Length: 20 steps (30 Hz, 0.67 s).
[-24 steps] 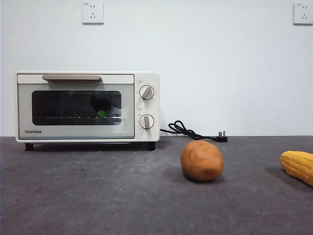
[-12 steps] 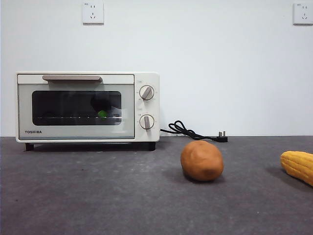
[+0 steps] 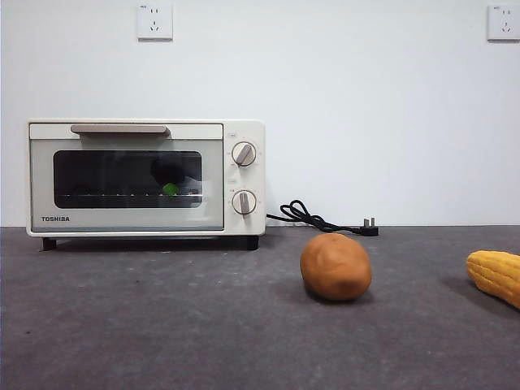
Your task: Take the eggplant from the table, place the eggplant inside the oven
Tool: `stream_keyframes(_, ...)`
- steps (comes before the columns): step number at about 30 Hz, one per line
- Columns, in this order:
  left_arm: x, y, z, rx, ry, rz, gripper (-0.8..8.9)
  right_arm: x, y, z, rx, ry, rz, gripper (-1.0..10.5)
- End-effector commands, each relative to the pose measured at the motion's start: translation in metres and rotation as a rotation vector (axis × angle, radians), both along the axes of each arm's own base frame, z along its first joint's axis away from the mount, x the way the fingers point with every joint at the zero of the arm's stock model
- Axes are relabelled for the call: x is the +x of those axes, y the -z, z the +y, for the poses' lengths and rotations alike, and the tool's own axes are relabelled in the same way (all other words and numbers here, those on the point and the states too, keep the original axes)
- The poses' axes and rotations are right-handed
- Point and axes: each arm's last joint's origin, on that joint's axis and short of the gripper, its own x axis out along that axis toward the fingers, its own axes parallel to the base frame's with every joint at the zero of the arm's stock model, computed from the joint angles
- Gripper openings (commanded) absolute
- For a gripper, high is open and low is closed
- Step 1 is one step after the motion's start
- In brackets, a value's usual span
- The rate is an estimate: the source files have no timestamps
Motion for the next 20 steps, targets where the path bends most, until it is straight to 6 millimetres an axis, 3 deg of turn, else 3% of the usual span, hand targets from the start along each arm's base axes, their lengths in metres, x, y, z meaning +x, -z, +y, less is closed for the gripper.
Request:
stream_keyframes(1, 0.001, 0.002, 0.001, -0.006, -0.008, -0.001, -0.04, 0.014, 0.026, 0.0, 0.005, 0.004, 0.022, 0.0)
stream_keyframes(9, 0.001, 0.002, 0.001, -0.006, -0.008, -0.001, -0.04, 0.045, 0.1, 0.001, 0.075, 0.007, 0.02, 0.0)
stream_keyframes(20, 0.001, 0.002, 0.001, -0.006, -0.008, -0.001, -0.04, 0.061, 0.187, 0.002, 0.076, 0.004, -0.021, 0.0)
